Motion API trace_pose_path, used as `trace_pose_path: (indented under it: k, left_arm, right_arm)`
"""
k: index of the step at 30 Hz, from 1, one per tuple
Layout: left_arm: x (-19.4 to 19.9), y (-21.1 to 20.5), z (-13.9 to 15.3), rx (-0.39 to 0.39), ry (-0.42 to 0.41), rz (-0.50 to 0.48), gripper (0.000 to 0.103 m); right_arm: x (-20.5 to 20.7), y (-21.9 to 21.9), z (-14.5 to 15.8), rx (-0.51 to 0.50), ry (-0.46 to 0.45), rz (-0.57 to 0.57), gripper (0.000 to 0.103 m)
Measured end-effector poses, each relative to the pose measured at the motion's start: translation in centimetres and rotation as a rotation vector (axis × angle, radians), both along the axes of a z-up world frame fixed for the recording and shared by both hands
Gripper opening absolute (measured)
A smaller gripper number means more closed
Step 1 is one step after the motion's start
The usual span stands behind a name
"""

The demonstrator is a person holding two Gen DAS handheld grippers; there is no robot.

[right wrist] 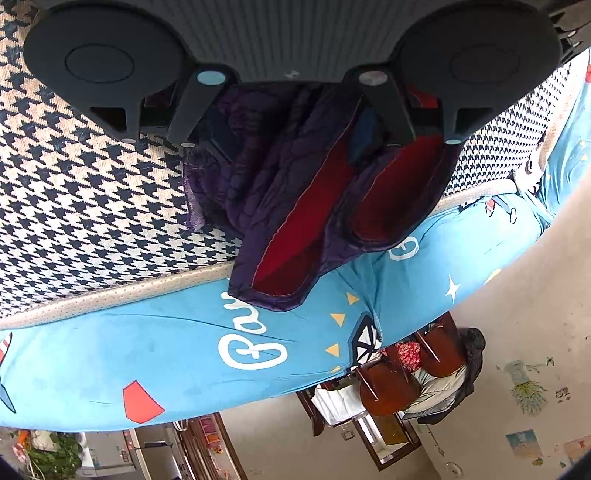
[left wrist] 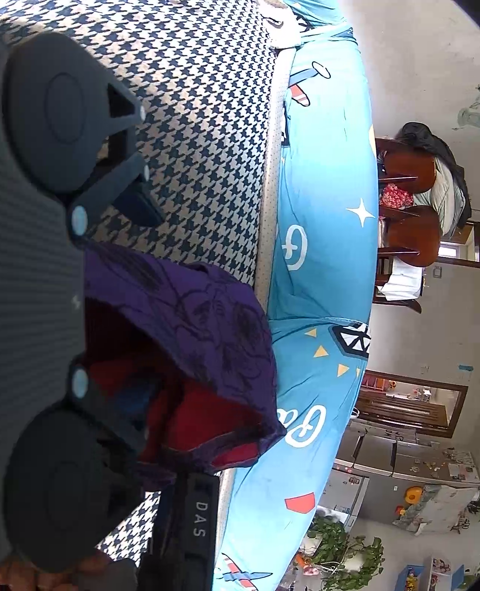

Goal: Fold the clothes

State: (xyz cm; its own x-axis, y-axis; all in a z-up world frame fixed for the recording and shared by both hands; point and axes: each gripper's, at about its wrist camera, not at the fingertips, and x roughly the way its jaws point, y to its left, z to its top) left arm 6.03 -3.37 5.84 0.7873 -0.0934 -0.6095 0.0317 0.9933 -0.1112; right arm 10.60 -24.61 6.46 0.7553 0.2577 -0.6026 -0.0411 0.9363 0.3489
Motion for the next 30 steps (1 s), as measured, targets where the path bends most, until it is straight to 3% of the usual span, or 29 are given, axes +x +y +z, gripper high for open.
trace_pose_path:
  k: [1, 2, 4, 8, 12, 20, 25, 30]
  left_arm:
    - [0.0, 0.1, -0.2, 0.002, 0.005, 0.008, 0.072]
    - [0.1, 0.2, -0.4, 0.003, 0.012, 0.018, 0.060]
    - [0.1, 0.7, -0.6, -0.003, 0.029, 0.039, 0.045]
    - [0.0, 2.3, -0.7, -0.034, 0.041, 0.101, 0.028]
    - [-0.3, 3.7, -0.2, -0.018, 0.027, 0.174, 0.026]
    - [-1.1, 6.4, -0.3, 0.046, 0.048, 0.274, 0.026]
    - [-2.1, 8.3, -0.5, 0.052, 0.074, 0.289, 0.029]
    - [-3.1, 9.5, -1.0, 0.066, 0.105, 0.264, 0.034]
  right_arm:
    - [-0.1, 0.4, 0.0, -0.019, -0.013, 0.017, 0.057]
    - [-0.3, 0.8, -0.1, -0.038, -0.026, 0.033, 0.044]
    - [-0.8, 1.5, -0.1, -0.080, -0.054, 0.055, 0.037]
    - [-1.8, 2.5, 0.0, -0.158, -0.102, 0.093, 0.020]
    - [-3.1, 2.9, 0.5, -0.198, -0.139, 0.122, 0.015]
    - [-7.0, 3.9, 0.7, -0.290, -0.187, 0.242, 0.014]
    - [-9.5, 4.4, -0.2, -0.339, -0.169, 0.314, 0.013]
    - [-11.6, 4.9, -1.5, -0.366, -0.129, 0.394, 0.006]
